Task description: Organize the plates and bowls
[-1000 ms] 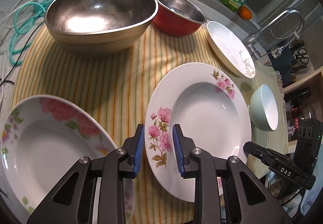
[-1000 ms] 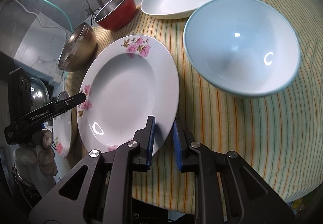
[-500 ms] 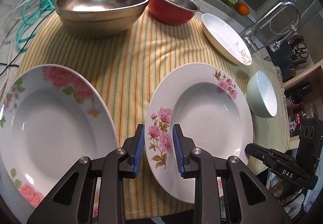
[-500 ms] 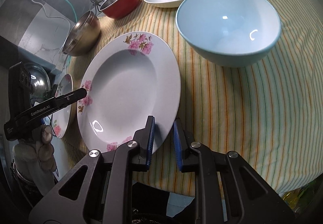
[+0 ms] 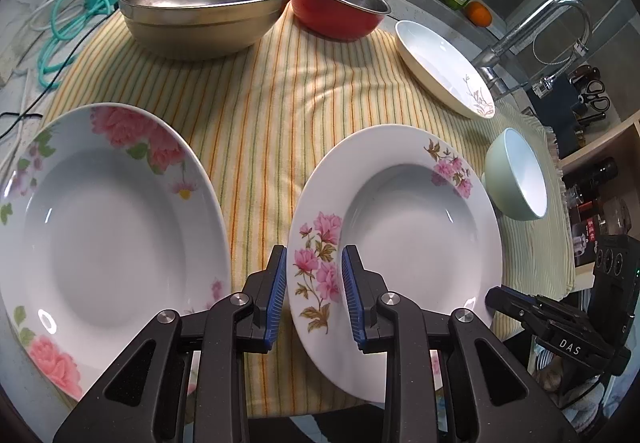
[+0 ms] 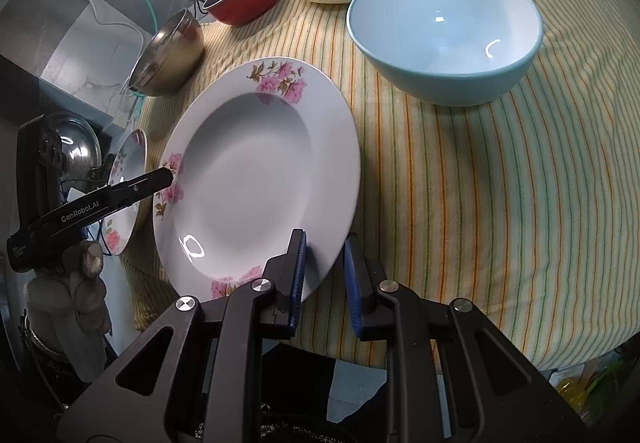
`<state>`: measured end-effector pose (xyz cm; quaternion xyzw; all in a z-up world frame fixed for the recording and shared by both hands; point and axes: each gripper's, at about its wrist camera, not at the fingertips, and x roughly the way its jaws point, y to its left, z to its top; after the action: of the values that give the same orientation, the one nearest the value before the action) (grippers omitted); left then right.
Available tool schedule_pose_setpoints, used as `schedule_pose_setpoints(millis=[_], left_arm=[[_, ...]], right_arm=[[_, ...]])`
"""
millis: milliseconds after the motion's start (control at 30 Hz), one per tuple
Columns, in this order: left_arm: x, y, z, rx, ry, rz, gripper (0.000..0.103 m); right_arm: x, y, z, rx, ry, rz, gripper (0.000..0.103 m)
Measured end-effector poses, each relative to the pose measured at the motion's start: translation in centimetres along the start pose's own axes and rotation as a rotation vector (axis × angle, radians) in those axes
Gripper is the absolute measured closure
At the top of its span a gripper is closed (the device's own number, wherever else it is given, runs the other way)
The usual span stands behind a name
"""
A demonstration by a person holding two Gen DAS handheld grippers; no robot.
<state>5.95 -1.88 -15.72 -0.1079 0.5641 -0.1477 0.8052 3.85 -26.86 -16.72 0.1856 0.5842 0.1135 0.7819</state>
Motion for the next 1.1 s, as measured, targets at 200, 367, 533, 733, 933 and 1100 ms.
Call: schedule_pose_setpoints(millis=[200,367,533,733,933,1100], left_arm=[[0.0,0.0,0.2,0.000,0.000,0.005,0.077],[-0.5,-0.1,0.2,0.006,-0.021,0.013,0.077],[-1.4,-0.1,0.6,0.000,-0.051,0.007,0.074],[-3.1,0.3,0.6,-0.029,-0.101,0.003,0.063],[-4.9,0.8,-0.3,-0.087,-0.160,0.019,0.063],[-6.3,2.1,-1.7,-0.163,-0.212,0.050,0.063]], right_arm=[[0.0,0.4,-0.1,-0.029,0.007,-0.006,0.075],[-0.8,0.5,0.0,-0.046,-0.025,-0.025,0.038],[-2.2,0.1,0.4,-0.046,-0.053,-0.035,0.037],[-4.4,0.8,0.8,-0.110,-0.111,-0.060,0.025],[-5.4,1.9,2.1,-0.169,-0.146,-0.034,0.024],[-5.1,3.0,2.8,-0.205,-0.153,0.022,0.021]])
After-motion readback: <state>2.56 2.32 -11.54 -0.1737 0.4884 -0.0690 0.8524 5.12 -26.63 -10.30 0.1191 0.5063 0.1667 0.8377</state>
